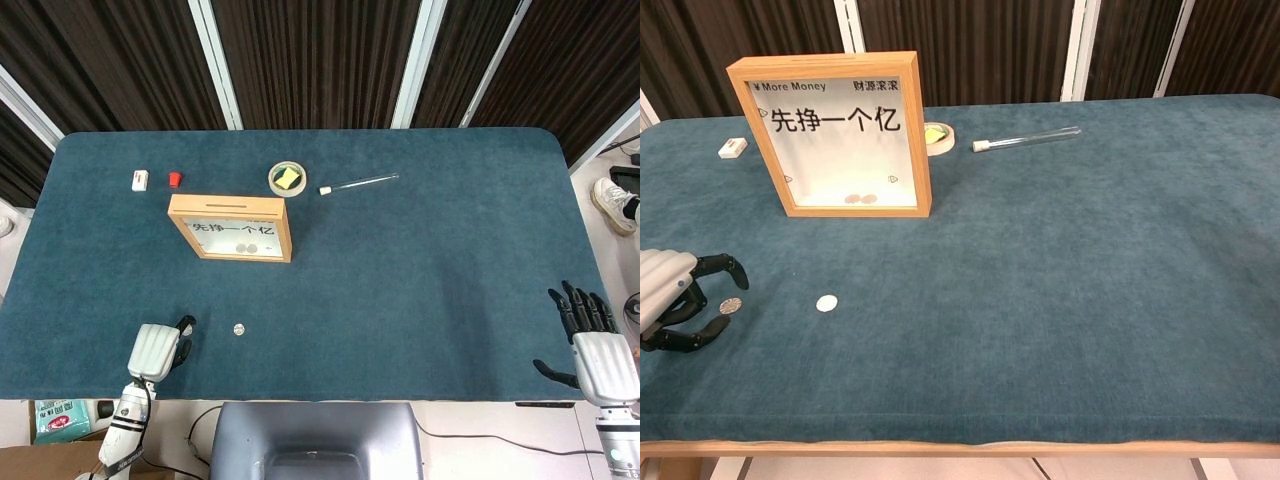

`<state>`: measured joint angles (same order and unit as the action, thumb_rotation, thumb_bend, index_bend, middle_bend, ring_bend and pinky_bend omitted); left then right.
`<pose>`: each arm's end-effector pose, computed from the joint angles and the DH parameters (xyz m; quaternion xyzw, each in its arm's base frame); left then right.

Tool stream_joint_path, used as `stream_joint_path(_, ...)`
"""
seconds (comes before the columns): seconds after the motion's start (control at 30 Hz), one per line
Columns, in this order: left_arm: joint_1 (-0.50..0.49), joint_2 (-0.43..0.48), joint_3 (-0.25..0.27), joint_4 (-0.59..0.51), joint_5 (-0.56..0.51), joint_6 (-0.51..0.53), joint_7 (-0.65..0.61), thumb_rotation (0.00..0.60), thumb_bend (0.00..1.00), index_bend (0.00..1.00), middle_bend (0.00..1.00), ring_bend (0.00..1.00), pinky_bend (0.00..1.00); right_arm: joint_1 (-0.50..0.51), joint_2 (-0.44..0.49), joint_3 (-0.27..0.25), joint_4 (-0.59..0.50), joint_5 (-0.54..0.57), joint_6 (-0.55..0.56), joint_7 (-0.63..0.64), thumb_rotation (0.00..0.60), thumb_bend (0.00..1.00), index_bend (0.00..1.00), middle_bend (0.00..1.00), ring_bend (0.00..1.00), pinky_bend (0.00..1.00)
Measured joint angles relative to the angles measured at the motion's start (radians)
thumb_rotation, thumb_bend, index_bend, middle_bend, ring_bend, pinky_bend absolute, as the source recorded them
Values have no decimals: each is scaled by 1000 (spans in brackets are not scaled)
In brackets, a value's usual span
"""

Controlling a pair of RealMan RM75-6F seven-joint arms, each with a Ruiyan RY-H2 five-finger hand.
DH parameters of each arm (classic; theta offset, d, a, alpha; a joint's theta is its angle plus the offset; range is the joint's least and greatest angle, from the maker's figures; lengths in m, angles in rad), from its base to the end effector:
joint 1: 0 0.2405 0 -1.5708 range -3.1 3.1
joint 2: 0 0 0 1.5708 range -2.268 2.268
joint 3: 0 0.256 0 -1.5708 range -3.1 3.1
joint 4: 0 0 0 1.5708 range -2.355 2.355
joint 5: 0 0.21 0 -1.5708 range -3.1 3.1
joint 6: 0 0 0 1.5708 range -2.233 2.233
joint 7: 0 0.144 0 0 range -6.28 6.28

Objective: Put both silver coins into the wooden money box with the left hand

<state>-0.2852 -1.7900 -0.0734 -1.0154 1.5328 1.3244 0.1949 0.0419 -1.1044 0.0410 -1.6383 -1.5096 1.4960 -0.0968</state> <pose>-0.2810 0.2431 -0.0343 -0.6843 -0.3254 -0.3666 0.5399 -0.3131 -0.1655 0.1610 0.6048 -0.3722 0.3539 0.6086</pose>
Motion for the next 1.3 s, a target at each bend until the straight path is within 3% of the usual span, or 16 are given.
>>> stream_joint_path(1.3, -17, -9, 10, 26, -75, -36, 27, 600, 375, 434, 1000, 1000, 1000, 0, 3, -6, -5, -7, -8, -6, 600, 121, 0, 0, 0, 0)
